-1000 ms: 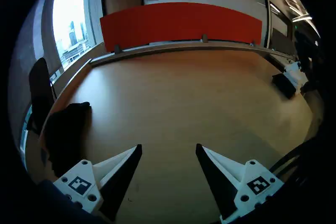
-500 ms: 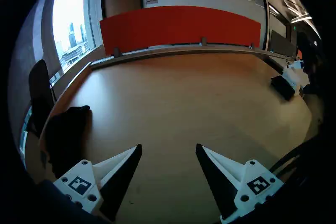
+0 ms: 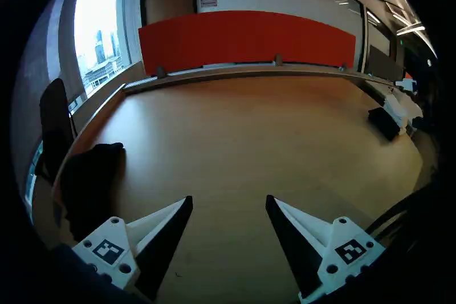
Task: Fold towel
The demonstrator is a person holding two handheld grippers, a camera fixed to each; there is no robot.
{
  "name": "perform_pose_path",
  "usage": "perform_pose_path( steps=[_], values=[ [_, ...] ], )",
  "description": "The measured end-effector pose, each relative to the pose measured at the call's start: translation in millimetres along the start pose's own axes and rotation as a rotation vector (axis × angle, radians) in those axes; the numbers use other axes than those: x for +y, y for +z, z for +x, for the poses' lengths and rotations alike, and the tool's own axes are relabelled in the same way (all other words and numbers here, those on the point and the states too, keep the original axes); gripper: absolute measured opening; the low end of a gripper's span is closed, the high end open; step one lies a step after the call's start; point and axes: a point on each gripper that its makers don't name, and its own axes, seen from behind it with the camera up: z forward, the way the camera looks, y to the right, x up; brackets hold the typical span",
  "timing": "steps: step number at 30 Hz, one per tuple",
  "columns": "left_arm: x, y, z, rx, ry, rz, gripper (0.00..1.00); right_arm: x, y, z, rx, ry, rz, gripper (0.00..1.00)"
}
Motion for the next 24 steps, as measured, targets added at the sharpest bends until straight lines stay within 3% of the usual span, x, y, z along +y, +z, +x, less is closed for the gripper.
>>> perform_pose_path(
  steps=[6,9,18,24],
  values=[
    [-1.2,-1.1,-1.0,0.001,-0.005,0.001,0.95,-6.3,-11.3,23.3,0.100,0.025,-0.005,0.80],
    [-1.4,-1.8,-1.5,0.001,-0.007,0.000,0.95,-6.7,-16.4,33.5,0.154,0.017,-0.014,0.84],
    [-2.1,-3.1,-2.4,0.000,-0.006,-0.002,0.95,-9.5,-18.7,33.2,0.174,-0.014,-0.030,0.87],
    [-1.0,-3.7,-1.8,0.002,-0.009,-0.005,0.95,-13.9,-20.8,43.2,0.207,-0.023,-0.033,0.95]
  ],
)
